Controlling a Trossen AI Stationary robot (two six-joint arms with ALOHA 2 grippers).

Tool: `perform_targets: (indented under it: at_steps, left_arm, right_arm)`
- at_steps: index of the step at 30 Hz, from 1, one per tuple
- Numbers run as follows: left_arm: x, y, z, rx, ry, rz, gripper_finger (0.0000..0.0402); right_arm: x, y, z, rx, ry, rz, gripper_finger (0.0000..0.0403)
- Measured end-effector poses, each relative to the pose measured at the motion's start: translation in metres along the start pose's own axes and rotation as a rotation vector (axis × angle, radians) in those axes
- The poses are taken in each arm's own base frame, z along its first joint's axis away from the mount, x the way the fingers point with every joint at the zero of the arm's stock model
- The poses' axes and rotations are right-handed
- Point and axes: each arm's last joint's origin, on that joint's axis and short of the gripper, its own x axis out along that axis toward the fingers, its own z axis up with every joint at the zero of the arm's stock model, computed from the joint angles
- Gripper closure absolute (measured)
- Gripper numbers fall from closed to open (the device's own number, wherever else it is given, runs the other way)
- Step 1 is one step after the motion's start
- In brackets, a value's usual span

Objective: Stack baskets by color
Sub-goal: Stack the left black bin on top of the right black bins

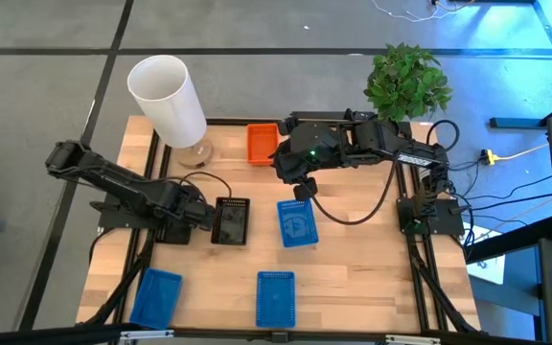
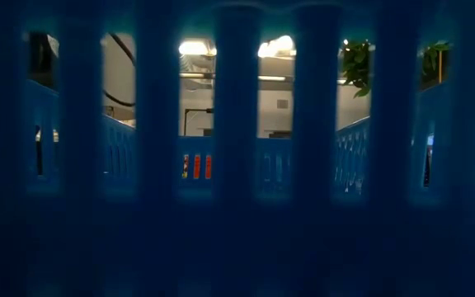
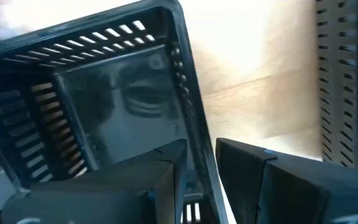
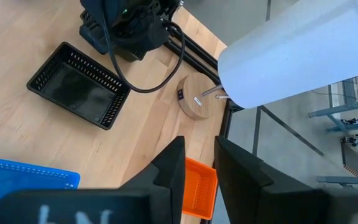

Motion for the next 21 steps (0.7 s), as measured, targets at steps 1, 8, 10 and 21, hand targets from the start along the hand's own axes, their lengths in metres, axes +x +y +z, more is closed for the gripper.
perform_targets:
  at_steps: [1, 8, 10, 21]
  left_arm:
    - [0.001, 0.000, 0.000, 0.000, 0.000, 0.002, 0.0325]
    - [0.009, -0.003, -0.001, 0.003, -0.006, 0.052, 0.0325]
    - [0.012, -0.005, -0.001, 0.005, -0.007, 0.062, 0.0325]
    - [0.016, -0.009, -0.001, 0.132, -0.018, 0.063, 0.0395]
  right_arm:
    - [0.000, 0.000, 0.000, 0.000, 0.000, 0.000, 0.0315]
    - [0.000, 0.000, 0.000, 0.001, 0.000, 0.000, 0.0315]
    - [0.000, 0.000, 0.000, 0.003, 0.000, 0.000, 0.0315]
    - [0.000, 0.000, 0.000, 0.000, 0.001, 0.000, 0.0315]
